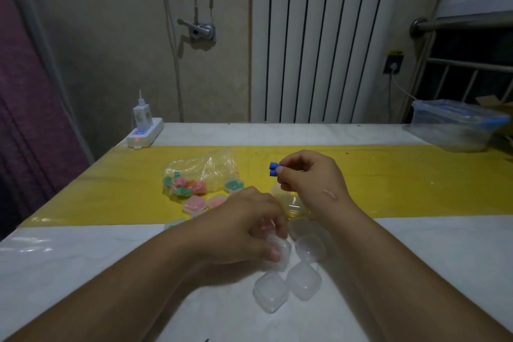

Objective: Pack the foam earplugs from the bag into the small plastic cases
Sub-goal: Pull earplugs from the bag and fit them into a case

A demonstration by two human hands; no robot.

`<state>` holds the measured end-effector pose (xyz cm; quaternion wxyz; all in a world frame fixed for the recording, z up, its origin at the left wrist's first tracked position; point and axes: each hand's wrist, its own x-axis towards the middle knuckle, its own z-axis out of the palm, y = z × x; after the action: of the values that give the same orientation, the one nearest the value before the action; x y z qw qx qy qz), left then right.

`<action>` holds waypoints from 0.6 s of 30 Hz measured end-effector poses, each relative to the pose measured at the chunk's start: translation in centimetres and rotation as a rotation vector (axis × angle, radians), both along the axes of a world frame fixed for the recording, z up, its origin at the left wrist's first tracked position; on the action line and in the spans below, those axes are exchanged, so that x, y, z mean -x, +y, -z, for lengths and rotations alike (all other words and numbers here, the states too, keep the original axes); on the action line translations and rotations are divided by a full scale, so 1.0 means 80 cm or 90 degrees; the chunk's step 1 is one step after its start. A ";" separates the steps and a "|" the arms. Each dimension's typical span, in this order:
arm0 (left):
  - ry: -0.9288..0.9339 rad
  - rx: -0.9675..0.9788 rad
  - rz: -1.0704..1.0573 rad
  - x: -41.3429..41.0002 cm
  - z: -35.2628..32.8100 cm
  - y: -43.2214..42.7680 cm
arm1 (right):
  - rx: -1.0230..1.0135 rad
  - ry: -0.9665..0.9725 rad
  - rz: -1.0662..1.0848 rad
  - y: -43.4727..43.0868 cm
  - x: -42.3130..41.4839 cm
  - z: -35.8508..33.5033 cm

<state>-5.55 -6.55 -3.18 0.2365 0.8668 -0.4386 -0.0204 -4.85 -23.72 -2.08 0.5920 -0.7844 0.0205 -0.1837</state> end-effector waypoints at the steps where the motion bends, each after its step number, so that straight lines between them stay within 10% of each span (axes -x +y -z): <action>1: 0.034 0.048 -0.039 -0.001 -0.001 0.003 | -0.003 -0.003 0.004 0.000 0.000 0.000; 10: 0.335 0.551 -0.213 -0.017 -0.011 0.042 | -0.096 0.017 -0.096 0.008 0.005 -0.005; 18: 0.394 0.625 -0.228 -0.019 -0.014 0.039 | -0.092 0.071 -0.182 0.019 0.014 -0.005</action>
<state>-4.02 -3.42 -2.09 0.7253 0.6703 -0.1549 -0.0269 -5.95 -22.22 -1.67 0.6650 -0.7437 -0.0452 -0.0523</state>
